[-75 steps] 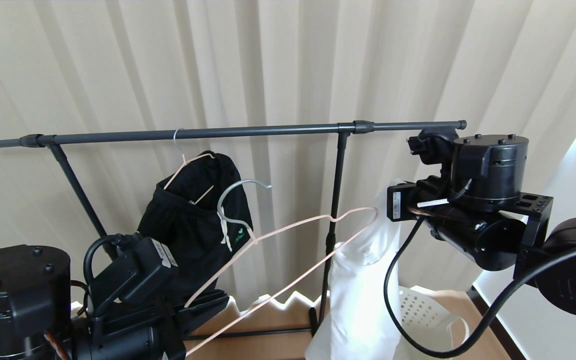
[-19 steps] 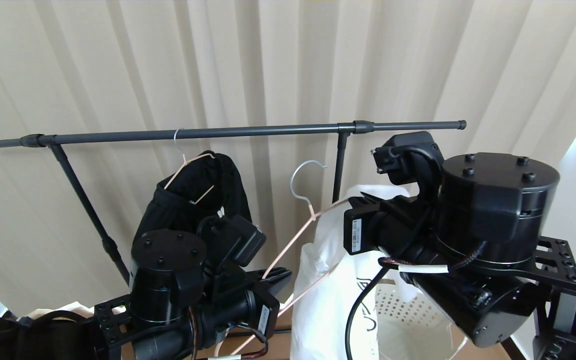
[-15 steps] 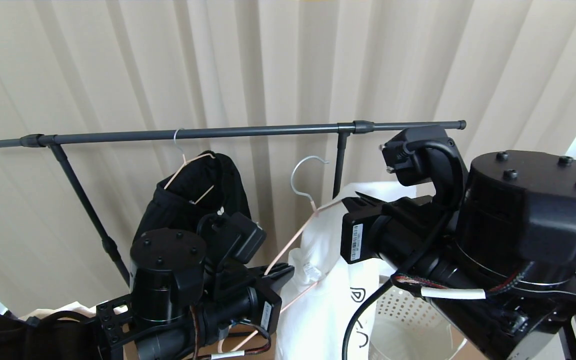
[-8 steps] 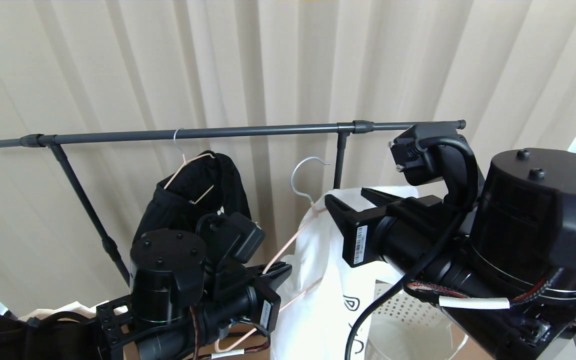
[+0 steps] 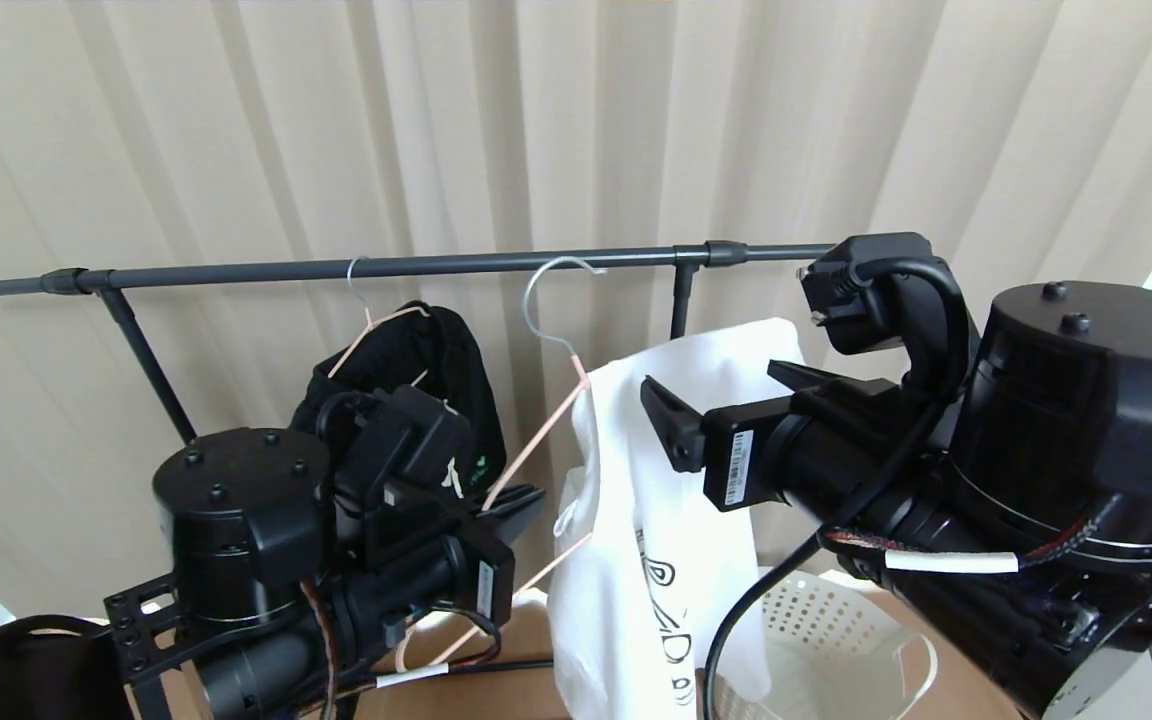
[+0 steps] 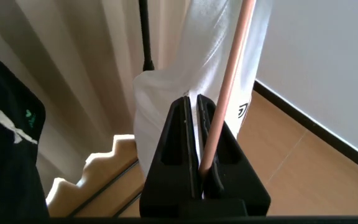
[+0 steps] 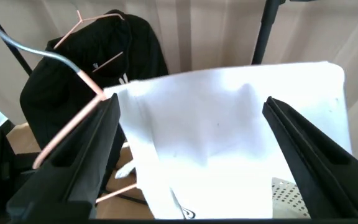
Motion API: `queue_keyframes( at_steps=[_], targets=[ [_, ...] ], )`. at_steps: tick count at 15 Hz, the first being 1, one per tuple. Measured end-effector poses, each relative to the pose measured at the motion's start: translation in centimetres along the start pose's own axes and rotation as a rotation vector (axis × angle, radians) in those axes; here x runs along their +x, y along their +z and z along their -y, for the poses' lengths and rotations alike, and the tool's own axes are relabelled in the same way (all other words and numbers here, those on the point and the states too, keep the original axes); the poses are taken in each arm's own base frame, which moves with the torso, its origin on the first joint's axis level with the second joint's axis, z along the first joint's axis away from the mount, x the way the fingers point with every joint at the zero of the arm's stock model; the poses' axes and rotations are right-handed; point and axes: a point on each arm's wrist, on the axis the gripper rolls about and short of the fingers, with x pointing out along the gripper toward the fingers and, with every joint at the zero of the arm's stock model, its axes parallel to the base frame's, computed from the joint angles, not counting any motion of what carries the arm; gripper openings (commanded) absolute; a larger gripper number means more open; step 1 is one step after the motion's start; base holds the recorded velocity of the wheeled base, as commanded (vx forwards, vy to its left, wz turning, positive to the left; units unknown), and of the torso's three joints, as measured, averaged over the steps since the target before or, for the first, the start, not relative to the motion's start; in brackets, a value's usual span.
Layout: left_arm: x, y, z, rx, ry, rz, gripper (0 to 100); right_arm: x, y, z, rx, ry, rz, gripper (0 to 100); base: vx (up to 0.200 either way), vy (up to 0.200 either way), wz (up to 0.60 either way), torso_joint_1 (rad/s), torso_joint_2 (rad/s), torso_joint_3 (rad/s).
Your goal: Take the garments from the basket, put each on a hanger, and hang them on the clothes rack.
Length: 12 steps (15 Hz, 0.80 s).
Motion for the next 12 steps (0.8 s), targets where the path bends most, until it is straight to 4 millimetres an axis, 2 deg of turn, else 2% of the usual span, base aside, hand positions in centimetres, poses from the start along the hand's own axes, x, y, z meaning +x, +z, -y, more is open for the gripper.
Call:
queue_keyframes(
  at_steps=[2,4,6,8,12],
  targets=[
    [-0.6,-0.2,-0.4,-0.002,0.008,-0.003,0,0.1,0.0,0.3,-0.008,-0.004,-0.005,100,0.000,0.000,0.00,0.000,0.00,0.000],
    [-1.1,-0.4,-1.3,-0.006,-0.019,-0.001,0,-0.4,0.6,1.6,-0.060,0.028,-0.005,100,0.000,0.000,0.00,0.000,0.00,0.000],
    [-1.5,-0.5,-2.0,0.003,-0.084,0.017,0,-1.8,0.8,3.8,-0.208,0.146,-0.076,100,0.000,0.000,0.00,0.000,0.00,0.000],
    [-2.2,-1.3,-2.4,0.061,-0.154,0.014,0,-3.2,0.3,6.1,-0.381,0.255,-0.216,100,0.000,0.000,0.00,0.000,0.00,0.000],
    [-4.0,-3.1,-2.7,0.147,-0.231,0.060,0,-5.4,3.8,8.2,-0.549,0.403,-0.358,100,0.000,0.000,0.00,0.000,0.00,0.000]
  ],
)
